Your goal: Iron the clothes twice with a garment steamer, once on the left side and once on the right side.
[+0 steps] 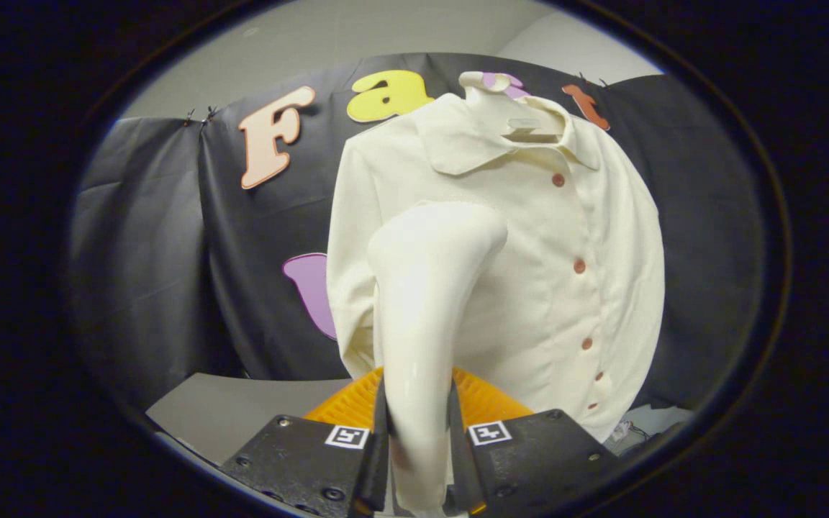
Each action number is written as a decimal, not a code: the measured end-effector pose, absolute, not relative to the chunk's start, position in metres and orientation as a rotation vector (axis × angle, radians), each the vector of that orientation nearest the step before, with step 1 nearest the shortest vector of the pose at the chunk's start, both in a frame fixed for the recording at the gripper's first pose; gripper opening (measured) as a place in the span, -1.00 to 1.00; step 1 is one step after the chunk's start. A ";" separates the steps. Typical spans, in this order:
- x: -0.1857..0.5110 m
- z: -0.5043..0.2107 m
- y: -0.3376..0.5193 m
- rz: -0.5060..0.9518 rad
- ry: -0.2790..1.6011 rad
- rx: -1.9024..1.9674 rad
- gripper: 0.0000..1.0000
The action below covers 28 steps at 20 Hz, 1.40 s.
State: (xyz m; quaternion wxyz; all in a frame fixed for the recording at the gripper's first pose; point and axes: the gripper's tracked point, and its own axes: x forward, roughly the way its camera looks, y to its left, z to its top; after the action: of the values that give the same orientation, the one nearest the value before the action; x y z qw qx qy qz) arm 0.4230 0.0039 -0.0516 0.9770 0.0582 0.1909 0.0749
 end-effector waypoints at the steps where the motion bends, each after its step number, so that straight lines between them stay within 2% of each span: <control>1: 0.421 -0.060 0.002 0.157 0.389 0.134 -0.28; 28: 0.344 -0.244 -0.038 0.166 0.651 0.164 -0.27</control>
State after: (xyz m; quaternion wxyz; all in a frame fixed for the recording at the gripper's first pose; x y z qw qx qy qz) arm 0.3442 -0.0383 -0.2445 0.9409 0.0805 0.3189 0.0814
